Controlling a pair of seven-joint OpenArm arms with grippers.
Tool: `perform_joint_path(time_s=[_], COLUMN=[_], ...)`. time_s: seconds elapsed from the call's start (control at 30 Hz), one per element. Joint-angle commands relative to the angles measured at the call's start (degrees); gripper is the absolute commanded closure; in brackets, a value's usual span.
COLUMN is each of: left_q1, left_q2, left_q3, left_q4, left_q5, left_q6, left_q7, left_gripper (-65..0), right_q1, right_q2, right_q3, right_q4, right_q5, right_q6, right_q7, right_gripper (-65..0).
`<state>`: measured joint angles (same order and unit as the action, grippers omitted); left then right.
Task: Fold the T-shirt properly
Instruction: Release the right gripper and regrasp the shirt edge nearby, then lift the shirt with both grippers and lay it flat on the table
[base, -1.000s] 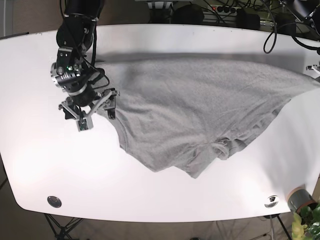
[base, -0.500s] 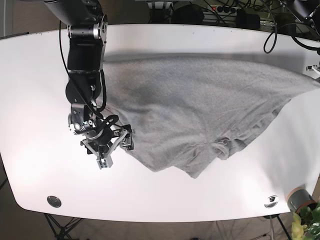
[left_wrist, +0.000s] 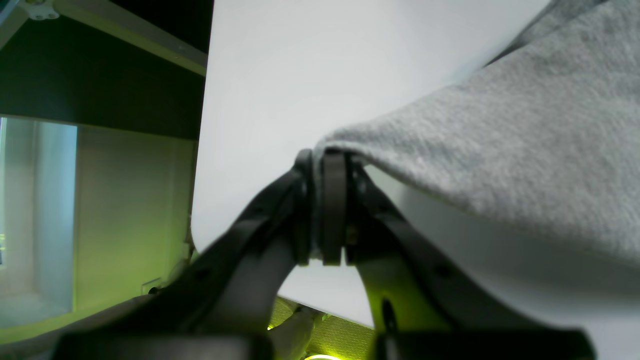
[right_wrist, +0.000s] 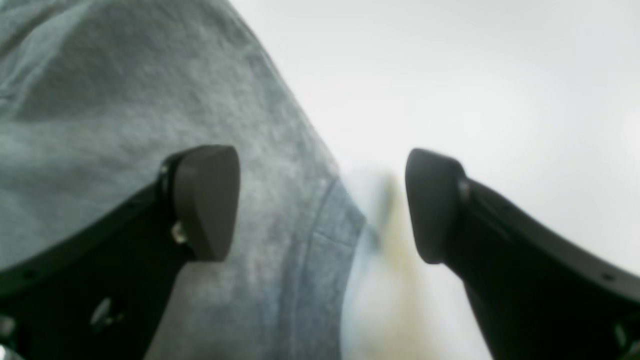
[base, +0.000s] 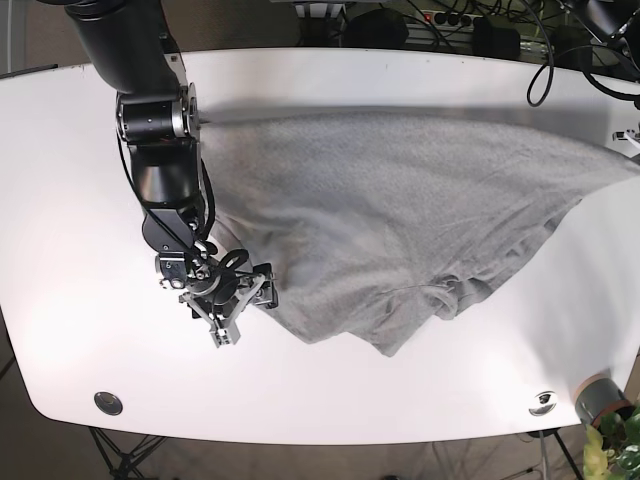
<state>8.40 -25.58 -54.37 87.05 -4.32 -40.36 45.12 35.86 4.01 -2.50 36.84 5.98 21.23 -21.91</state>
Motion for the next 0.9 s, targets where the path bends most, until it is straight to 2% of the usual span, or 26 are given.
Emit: perform_joint_path(time_s=[0.0,0.1,0.3,0.4,0.6,0.73,0.8,0.87], left_q1=[-0.36,-0.36,-0.54,-0.62,-0.62,-0.62,-0.62,-0.71], left_q2=[-1.71,-1.71,-1.71,-1.71,-1.71,-1.8,-1.8,-1.8], left_q3=[-0.44,-0.36,-0.36,-0.27,-0.27,-0.27,-0.27,-0.18], left_q4=[1.0,0.91,0.73,0.73,1.0,0.91,0.82,0.82], left_q5=[-0.3,-0.3,-0.3,-0.3,-0.3,-0.3,-0.3,-0.21], left_q6=[0.36,0.36,0.36,0.36,0.36,0.36,0.36,0.36], left_q7=[-1.04,-1.04,-1.04,-1.04,-1.04,-1.04,-1.04,-1.04], left_gripper=[0.0,0.0,0.0,0.0,0.0,0.0,0.0,0.0], right_q1=[3.22,3.31,1.55,0.85,-0.82,-0.91,-0.82,-0.56], right_q2=[0.34,-0.01,-2.65,-4.49,-4.76,-4.76,-4.58,-4.49], right_q3=[-1.5,-2.02,-2.02,-2.02,-2.02,-1.76,-1.94,-1.94], right_q4=[-2.51,-3.3,-3.48,-3.48,-3.39,-3.39,-3.39,-3.3], right_q5=[0.75,0.57,0.48,0.48,0.48,0.48,0.48,0.48], right_q6=[0.44,0.52,0.52,0.35,0.0,-0.09,-0.09,-0.09], right_q7=[2.61,2.61,2.61,2.53,2.97,3.05,3.05,2.97], right_gripper=[-48.7,-48.7,-46.8,-41.1,-28.1,-14.4,-2.7,-1.9])
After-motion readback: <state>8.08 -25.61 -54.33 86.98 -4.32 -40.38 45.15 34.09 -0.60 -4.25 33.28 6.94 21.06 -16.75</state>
